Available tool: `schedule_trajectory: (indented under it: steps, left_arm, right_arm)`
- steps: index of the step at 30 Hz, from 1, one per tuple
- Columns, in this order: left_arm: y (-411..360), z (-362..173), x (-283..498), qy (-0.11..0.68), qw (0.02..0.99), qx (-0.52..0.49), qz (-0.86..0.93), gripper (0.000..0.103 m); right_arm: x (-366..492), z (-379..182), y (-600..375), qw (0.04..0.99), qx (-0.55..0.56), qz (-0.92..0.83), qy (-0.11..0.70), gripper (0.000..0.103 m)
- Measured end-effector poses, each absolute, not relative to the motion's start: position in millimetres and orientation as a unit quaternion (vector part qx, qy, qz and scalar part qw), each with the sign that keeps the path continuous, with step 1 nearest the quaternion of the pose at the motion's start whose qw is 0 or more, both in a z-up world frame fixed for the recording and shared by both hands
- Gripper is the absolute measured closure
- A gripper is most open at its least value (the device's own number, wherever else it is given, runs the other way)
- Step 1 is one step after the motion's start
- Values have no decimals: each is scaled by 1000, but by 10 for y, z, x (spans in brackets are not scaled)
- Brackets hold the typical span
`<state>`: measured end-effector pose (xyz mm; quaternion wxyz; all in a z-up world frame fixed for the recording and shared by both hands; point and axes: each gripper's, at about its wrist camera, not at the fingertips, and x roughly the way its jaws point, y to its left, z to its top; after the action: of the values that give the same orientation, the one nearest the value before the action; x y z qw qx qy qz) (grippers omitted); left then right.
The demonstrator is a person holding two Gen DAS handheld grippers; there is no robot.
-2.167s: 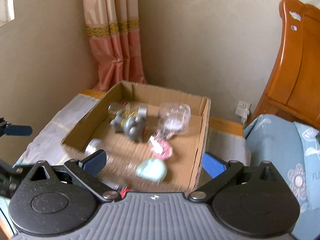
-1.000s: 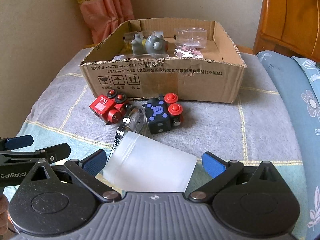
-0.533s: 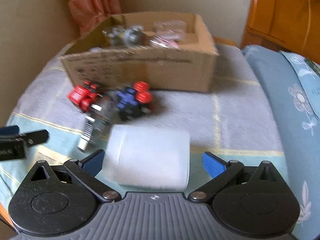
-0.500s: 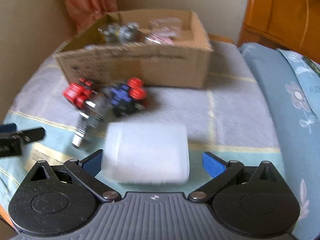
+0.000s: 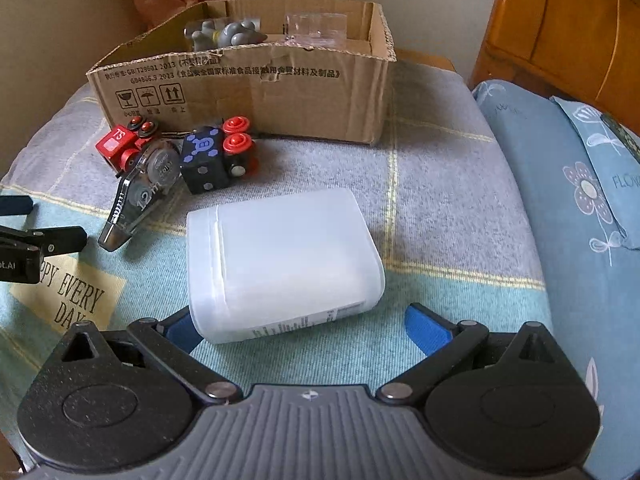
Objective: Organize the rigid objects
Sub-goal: 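Grasp the white frosted container with the right tool while the left tool grasps the red S.L block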
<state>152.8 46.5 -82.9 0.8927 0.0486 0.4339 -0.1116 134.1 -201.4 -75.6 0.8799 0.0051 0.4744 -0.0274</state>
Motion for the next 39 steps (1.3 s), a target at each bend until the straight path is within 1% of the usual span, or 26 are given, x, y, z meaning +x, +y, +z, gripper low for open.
schedule_trajectory:
  steps: [10, 27, 30, 32, 33, 35, 36, 37, 38, 39]
  left_arm:
    - [391, -847, 1806, 436, 889, 58, -125, 0]
    - [148, -909, 2163, 399, 899, 76, -165, 1]
    - [97, -910, 2145, 393, 901, 75, -166, 7]
    - [62, -887, 2122, 389, 903, 73, -168, 21]
    - [38, -873, 2108, 387, 903, 75, -171, 26]
    - [-5, -853, 2080, 384, 903, 76, -176, 40]
    - [-23, -845, 2072, 383, 903, 77, -177, 43]
    - [-36, -838, 2063, 382, 903, 78, -179, 49]
    - [-39, -833, 2048, 381, 904, 77, -179, 52]
    - [-40, -829, 2042, 382, 904, 77, -177, 52]
  right_arm:
    - [1364, -767, -2025, 889, -3, -12, 458, 0]
    - [1412, -775, -2014, 893, -9, 0, 450, 0]
    - [1414, -780, -2017, 894, -10, 2, 447, 0]
    - [1416, -783, -2016, 895, -10, 3, 446, 0]
    - [1417, -784, -2014, 895, -10, 3, 445, 0]
    - [1420, -786, -2009, 896, -10, 2, 444, 0]
    - [1421, -787, -2008, 896, -10, 3, 443, 0]
    - [1421, -789, -2005, 897, -10, 3, 443, 0]
    - [1420, -792, -2004, 897, -10, 2, 442, 0]
    - [1416, -794, -2002, 898, -10, 3, 441, 0]
